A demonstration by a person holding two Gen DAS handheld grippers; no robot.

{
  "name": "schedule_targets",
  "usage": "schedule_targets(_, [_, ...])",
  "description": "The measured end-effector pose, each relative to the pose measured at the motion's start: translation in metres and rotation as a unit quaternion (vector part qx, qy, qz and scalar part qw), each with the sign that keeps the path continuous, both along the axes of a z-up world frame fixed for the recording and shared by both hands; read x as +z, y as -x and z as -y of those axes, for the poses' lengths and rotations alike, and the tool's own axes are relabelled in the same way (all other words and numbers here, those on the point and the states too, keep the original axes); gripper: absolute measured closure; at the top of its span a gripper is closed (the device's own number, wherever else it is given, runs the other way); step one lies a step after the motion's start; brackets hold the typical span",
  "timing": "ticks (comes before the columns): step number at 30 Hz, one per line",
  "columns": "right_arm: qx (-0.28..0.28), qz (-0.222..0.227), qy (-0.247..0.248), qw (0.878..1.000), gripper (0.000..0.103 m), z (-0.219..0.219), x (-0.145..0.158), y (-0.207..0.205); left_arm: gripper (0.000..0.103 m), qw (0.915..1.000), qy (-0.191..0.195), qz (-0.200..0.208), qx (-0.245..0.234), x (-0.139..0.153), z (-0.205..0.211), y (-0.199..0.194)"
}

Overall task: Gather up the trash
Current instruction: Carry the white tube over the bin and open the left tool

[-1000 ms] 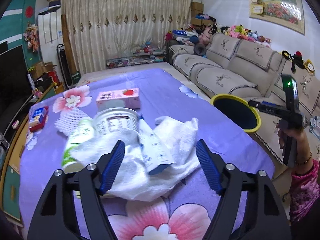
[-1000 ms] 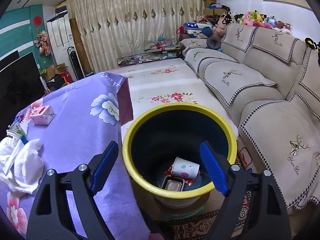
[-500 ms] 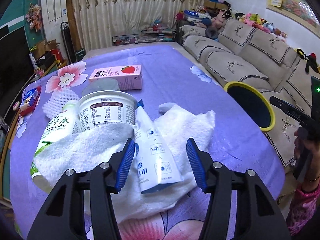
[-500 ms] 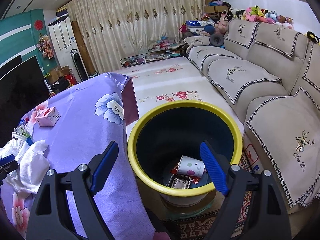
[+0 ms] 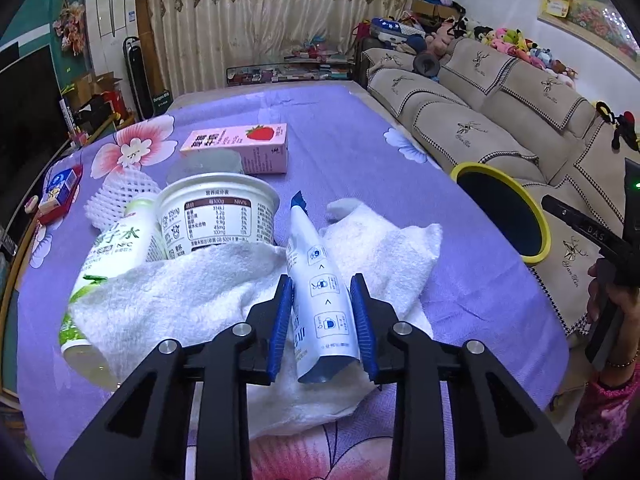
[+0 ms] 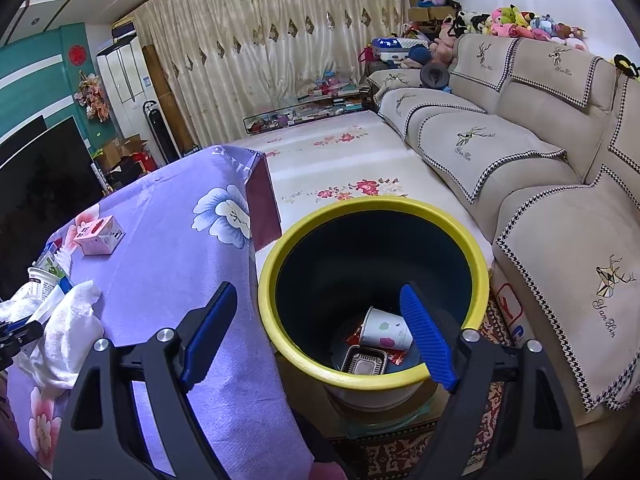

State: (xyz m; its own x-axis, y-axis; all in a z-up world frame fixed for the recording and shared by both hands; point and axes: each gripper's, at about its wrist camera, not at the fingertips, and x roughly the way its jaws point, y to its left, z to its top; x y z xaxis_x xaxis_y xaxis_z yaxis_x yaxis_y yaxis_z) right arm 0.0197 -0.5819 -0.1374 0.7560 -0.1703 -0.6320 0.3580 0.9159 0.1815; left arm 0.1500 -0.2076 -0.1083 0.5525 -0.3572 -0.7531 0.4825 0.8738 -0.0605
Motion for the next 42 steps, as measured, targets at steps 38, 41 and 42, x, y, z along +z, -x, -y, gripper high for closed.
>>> schedule_targets(38, [-0.107, 0.047, 0.004, 0.993, 0.024, 0.082, 0.02, 0.092, 0.077, 0.9799, 0.025, 0.028, -0.196, 0.043, 0.236, 0.009])
schedule_targets(41, [-0.118, 0.048, 0.0, 0.992, 0.024, 0.091, 0.017, 0.1, 0.077, 0.9776, 0.021, 0.012, -0.209, 0.035, 0.271, 0.0])
schedule_targets(42, [-0.12, 0.048, -0.001, 0.992, 0.024, 0.093, 0.016, 0.102, 0.077, 0.977, 0.021, 0.005, -0.212, 0.031, 0.281, -0.002])
